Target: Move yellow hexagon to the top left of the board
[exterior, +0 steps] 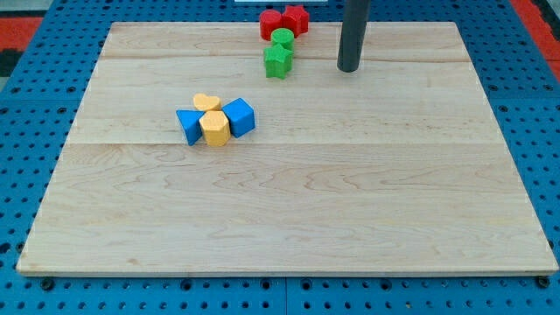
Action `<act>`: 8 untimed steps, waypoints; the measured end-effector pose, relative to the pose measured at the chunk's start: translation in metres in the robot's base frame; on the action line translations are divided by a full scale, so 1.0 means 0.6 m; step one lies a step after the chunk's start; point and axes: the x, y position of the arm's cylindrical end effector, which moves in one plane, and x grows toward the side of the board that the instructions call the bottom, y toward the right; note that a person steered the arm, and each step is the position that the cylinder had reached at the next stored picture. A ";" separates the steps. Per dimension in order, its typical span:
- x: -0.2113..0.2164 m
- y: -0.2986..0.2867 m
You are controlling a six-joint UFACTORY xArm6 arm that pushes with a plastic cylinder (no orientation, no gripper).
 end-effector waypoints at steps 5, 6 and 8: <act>0.300 -0.240; 0.286 -0.239; 0.208 -0.285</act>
